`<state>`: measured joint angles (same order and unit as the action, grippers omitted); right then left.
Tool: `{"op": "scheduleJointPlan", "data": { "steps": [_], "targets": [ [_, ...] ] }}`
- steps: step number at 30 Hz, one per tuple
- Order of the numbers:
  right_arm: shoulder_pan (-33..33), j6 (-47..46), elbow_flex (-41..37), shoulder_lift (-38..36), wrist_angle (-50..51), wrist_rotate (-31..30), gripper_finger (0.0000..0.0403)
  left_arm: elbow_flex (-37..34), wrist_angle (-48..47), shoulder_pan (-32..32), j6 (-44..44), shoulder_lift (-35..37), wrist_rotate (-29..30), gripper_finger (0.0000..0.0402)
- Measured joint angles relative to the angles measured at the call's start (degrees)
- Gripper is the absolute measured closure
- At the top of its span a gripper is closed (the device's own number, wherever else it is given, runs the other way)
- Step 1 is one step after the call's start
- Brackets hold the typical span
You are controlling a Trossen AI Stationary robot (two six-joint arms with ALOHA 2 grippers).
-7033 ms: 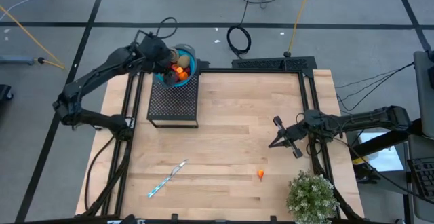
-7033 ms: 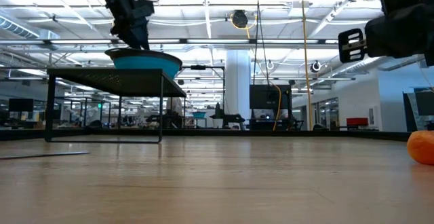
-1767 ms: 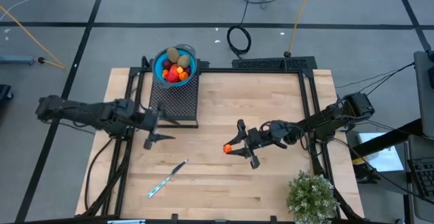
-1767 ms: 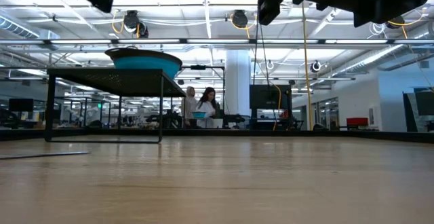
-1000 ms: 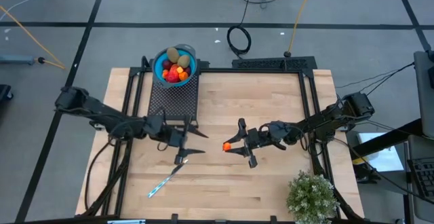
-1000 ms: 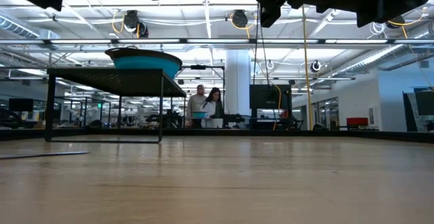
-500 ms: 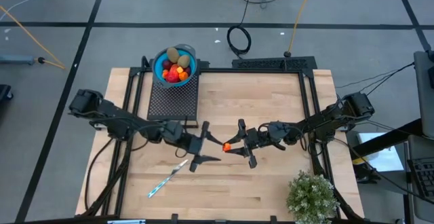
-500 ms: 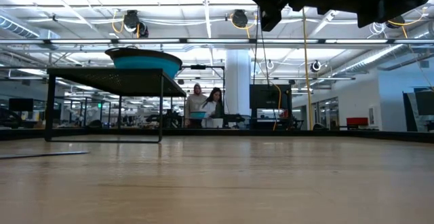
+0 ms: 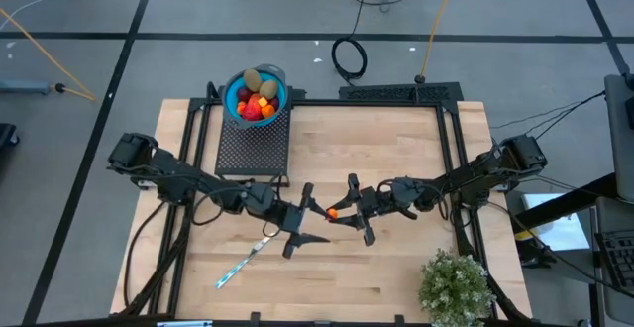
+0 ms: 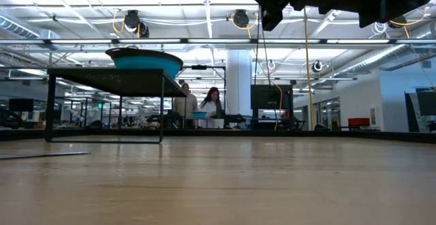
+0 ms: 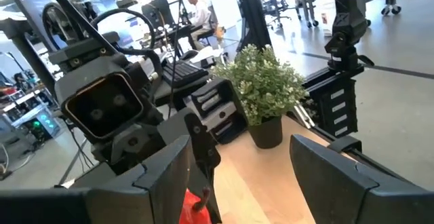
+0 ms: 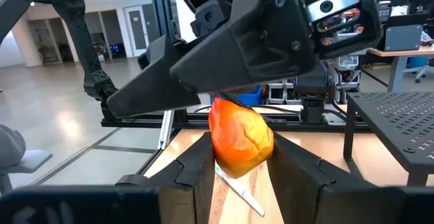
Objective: Pick & Place Fruit
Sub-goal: Put the peach into the blue strainer bowl on the shelf
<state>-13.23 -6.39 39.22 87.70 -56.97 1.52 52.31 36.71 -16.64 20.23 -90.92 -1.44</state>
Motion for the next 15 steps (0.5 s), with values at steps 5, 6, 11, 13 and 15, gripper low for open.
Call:
{"op": "scheduleJointPlan", "data": {
  "steps": [5, 6, 11, 13, 15],
  "targets": [
    [0.00, 0.00, 0.00, 0.00, -0.20, 0.02, 0.0287, 0.02, -0.66, 0.00, -0.27, 0.00, 0.03, 0.0169],
    [0.00, 0.00, 0.00, 0.00, -0.16, 0.02, 0.0287, 0.02, -0.77, 0.02, -0.51, 0.00, 0.03, 0.0179],
    [0.00, 0.02, 0.00, 0.02, -0.11, 0.07, 0.0287, 0.02, -0.49, 0.08, -0.63, 0.00, 0.26, 0.0240],
    [0.00, 0.00, 0.00, 0.02, -0.05, 0.11, 0.0287, 0.02, -0.48, 0.26, -0.59, 0.00, 0.25, 0.0265],
    [0.00, 0.01, 0.00, 0.02, -0.02, 0.09, 0.0287, 0.02, -0.59, 0.62, -0.64, 0.00, 0.24, 0.0292]
  ]
}}
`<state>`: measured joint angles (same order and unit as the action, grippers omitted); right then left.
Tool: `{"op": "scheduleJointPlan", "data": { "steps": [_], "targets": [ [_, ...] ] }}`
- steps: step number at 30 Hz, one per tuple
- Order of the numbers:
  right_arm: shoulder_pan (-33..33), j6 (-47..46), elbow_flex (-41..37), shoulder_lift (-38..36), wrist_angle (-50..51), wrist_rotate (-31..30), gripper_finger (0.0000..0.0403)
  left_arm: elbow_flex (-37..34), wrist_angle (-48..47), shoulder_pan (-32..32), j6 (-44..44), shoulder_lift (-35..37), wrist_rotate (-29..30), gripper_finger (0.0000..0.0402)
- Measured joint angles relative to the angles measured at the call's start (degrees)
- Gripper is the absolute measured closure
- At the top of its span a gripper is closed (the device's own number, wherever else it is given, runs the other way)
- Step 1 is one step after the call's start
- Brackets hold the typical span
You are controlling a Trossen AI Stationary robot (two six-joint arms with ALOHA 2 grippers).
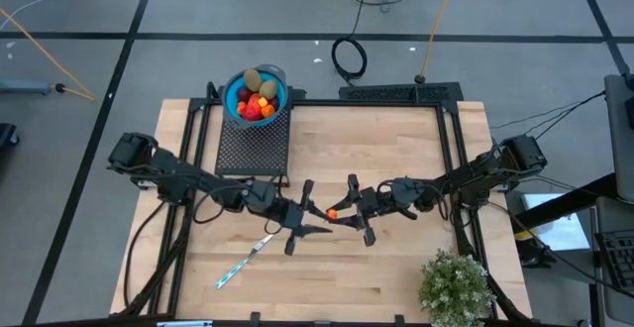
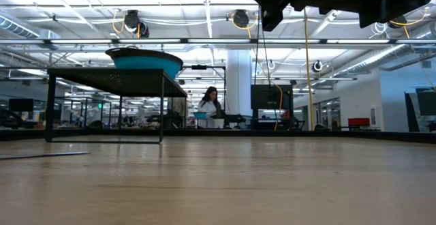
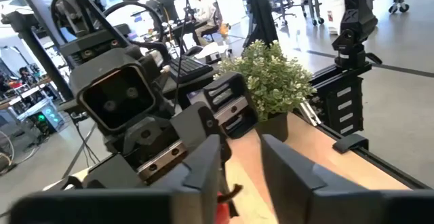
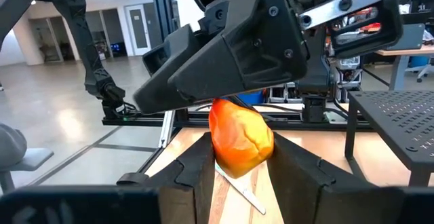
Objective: Pick & Place Fruit
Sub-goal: Put the peach into the blue strainer bowl on the shelf
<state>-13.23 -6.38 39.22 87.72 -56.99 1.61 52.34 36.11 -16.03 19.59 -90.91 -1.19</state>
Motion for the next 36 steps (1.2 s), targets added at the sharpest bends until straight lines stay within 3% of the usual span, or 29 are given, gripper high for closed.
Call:
{"op": "scheduleJointPlan", "data": {
  "steps": [7, 23, 31, 36],
  "targets": [
    [0.00, 0.01, 0.00, 0.09, 0.39, -0.02, 0.0287, 0.00, -1.80, 0.75, -0.21, 0.11, -0.02, 0.0392],
    [0.00, 0.01, -0.02, 0.09, 0.74, -0.02, 0.0282, 0.02, -3.05, 0.80, -0.22, 0.11, -0.08, 0.0401],
    [0.04, 0.01, -0.04, -0.04, 0.88, -0.26, 0.0240, -0.11, -5.68, 0.78, -0.33, 0.46, -0.13, 0.0401],
    [0.06, -0.01, -0.02, -0.09, 3.31, -1.82, 0.0208, -0.13, -7.49, 0.43, -0.51, 0.77, 3.23, 0.0401]
  ]
}}
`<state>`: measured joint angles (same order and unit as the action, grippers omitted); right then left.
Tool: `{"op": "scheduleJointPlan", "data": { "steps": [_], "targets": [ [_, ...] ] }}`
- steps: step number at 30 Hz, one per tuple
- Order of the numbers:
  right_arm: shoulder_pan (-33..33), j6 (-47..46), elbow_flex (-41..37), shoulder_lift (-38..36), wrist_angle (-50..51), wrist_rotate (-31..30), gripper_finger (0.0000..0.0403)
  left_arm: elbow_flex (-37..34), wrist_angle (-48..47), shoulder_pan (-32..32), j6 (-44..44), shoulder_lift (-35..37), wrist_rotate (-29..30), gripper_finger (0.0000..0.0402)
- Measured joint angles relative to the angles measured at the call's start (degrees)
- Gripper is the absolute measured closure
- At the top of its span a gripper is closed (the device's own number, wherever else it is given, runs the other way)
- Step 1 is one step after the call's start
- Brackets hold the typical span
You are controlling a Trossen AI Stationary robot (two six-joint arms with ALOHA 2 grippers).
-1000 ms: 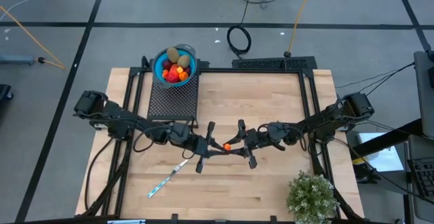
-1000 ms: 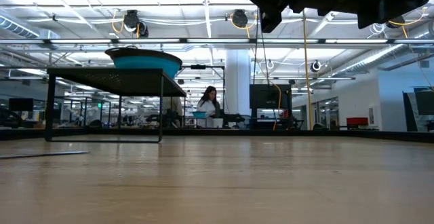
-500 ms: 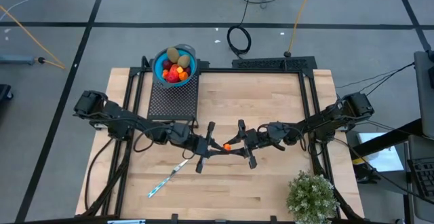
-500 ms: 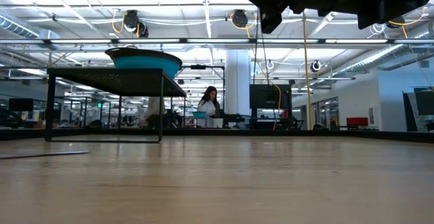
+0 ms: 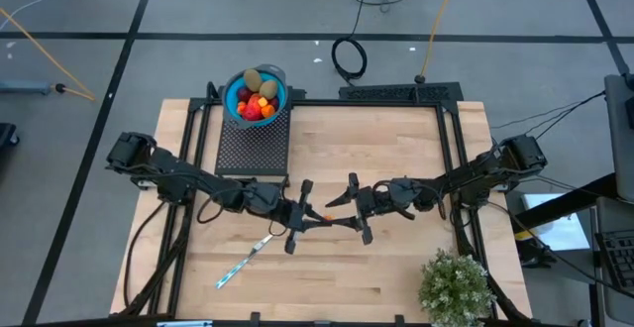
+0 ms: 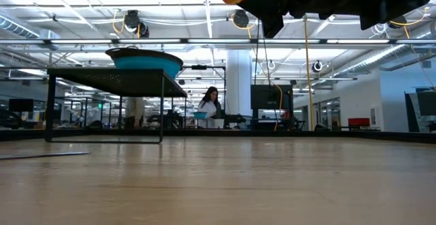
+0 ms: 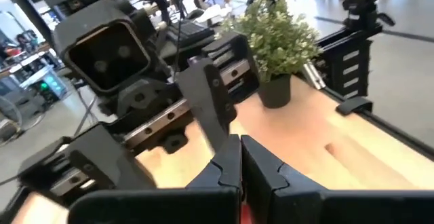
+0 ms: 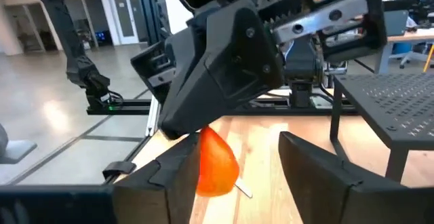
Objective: Pick & Place Fruit
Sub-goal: Put the peach into the blue strainer bowl on the shelf
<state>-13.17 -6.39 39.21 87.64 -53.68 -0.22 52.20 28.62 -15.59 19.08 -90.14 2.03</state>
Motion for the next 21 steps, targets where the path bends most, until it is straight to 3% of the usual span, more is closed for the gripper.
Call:
{"op": "scheduleJointPlan", "data": {
  "steps": [8, 14, 18, 21],
  "targets": [
    [0.09, 0.00, 0.06, -0.04, 6.62, 0.01, 0.0179, -0.01, -3.51, -0.23, -0.07, 1.64, 4.71, 0.0401],
    [0.11, 0.00, 0.06, 0.00, 14.80, 0.03, 0.0186, -0.02, -9.77, -0.71, -3.69, 5.82, 11.72, 0.0401],
    [0.11, 0.02, 0.06, 0.00, 21.60, 0.01, 0.0200, 0.00, -11.88, -0.83, -5.72, 8.71, 10.36, 0.0401],
    [0.11, 0.22, -0.21, 0.02, 25.59, 0.01, 0.0218, 0.00, -12.69, -0.79, -4.53, 10.33, 3.16, 0.0401]
  ]
}}
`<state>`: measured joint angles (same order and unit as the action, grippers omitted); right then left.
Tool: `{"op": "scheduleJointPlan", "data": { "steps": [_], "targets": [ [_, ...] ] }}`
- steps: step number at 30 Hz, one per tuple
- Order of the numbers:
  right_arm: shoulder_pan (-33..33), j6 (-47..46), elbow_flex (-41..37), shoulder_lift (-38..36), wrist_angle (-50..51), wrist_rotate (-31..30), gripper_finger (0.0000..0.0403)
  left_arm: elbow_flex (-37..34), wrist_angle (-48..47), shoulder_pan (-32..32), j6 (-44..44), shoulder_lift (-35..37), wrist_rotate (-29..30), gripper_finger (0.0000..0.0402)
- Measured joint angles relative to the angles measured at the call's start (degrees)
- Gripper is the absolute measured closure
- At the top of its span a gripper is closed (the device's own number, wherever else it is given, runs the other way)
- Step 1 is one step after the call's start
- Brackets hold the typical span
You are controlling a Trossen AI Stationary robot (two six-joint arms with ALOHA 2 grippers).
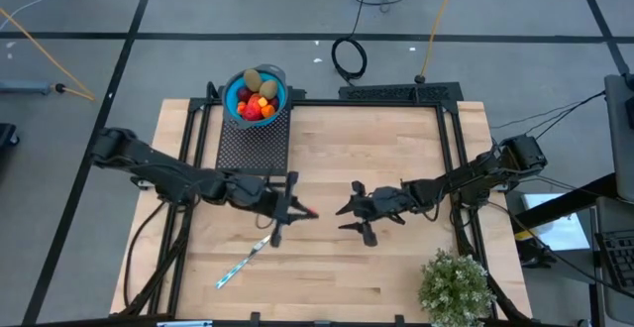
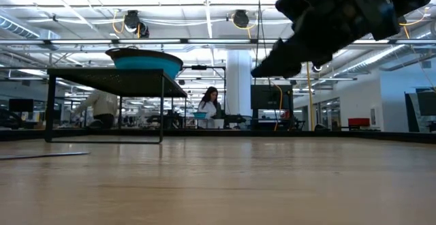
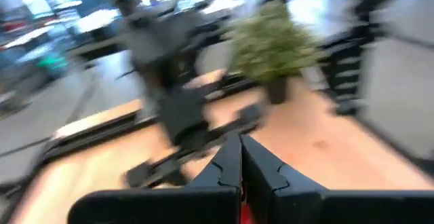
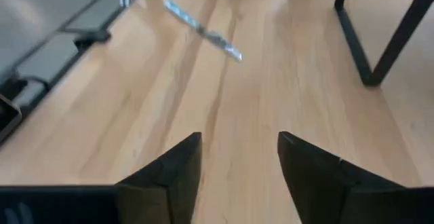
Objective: Pick & Place Fruit
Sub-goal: Put the peach into the blue strainer bowl on the shelf
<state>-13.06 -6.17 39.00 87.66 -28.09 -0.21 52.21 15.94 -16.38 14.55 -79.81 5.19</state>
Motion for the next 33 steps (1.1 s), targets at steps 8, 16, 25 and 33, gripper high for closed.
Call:
{"op": "scheduleJointPlan", "data": {
  "steps": [8, 16, 25, 33],
  "targets": [
    [0.00, 3.63, -4.87, 0.02, -0.62, 0.00, 0.0300, 0.07, 0.78, -0.04, 3.55, 1.62, -27.88, 0.0401],
    [0.00, 8.18, -10.26, -0.22, -9.73, 0.36, 0.0395, 0.07, 3.35, -0.50, 5.94, 1.64, -40.80, 0.0401],
    [3.41, 8.79, -15.77, -5.76, -10.68, 12.00, 0.0401, 0.07, 3.83, -1.05, 5.98, 1.64, -40.96, 0.0401],
    [9.01, 7.55, -22.40, -18.79, -10.74, 19.06, 0.0402, 0.07, 3.95, -1.03, 6.13, 1.64, -41.20, 0.0401]
  ]
}}
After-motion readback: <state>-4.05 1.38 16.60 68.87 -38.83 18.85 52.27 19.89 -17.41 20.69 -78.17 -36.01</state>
